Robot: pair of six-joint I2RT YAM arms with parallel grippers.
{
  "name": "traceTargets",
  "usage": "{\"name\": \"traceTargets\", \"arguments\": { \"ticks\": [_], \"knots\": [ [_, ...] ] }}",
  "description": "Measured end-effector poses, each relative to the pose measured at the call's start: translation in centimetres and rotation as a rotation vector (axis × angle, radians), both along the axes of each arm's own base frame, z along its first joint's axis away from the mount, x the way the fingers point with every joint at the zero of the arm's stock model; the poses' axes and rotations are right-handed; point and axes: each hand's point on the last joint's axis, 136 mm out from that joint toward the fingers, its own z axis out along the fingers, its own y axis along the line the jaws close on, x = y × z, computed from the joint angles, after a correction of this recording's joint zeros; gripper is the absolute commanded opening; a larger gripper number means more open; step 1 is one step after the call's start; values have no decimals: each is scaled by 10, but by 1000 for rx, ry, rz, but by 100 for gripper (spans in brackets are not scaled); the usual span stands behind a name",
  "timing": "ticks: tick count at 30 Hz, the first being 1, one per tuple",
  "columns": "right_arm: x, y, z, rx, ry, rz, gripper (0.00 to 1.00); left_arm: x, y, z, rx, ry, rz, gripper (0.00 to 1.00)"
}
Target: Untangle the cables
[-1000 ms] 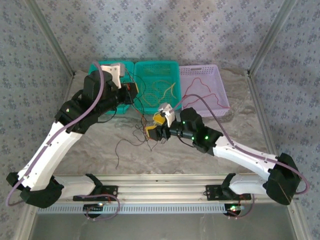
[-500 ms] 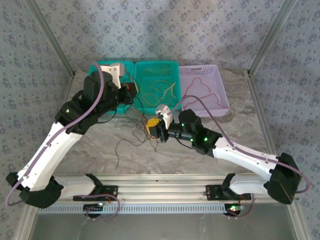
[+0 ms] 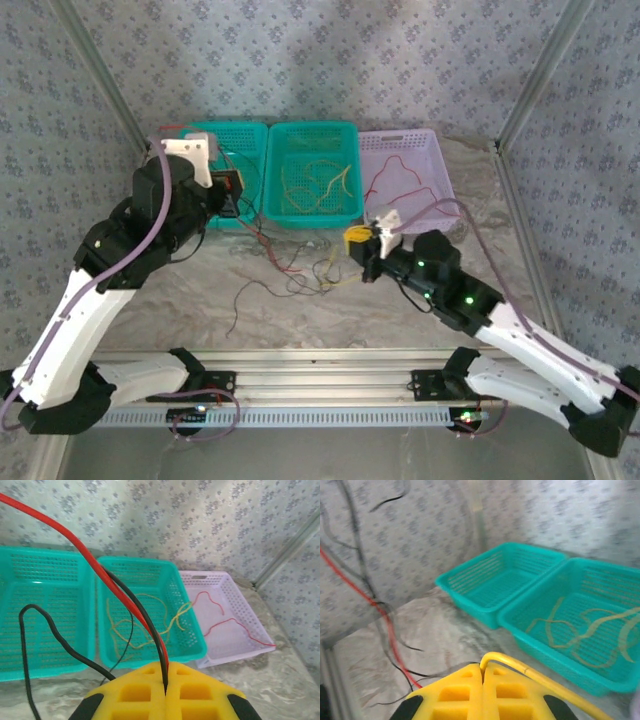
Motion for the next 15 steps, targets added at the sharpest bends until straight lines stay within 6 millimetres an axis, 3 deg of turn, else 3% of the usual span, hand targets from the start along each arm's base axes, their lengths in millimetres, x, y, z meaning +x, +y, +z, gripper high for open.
{"name": "traceTargets", "arguments": {
  "ticks": [5,9,15],
  "knots": [
    [-2,-61,11,22,-8,-191,0,-5,21,-2,79,-19,56,0],
    [-8,-98,20,33,-7,-310,0,-6,33,-11,129,-17,90,0],
    [-20,-115,76,107,-59,-331,0,0,31,-55,219,59,95,0]
  ]
}}
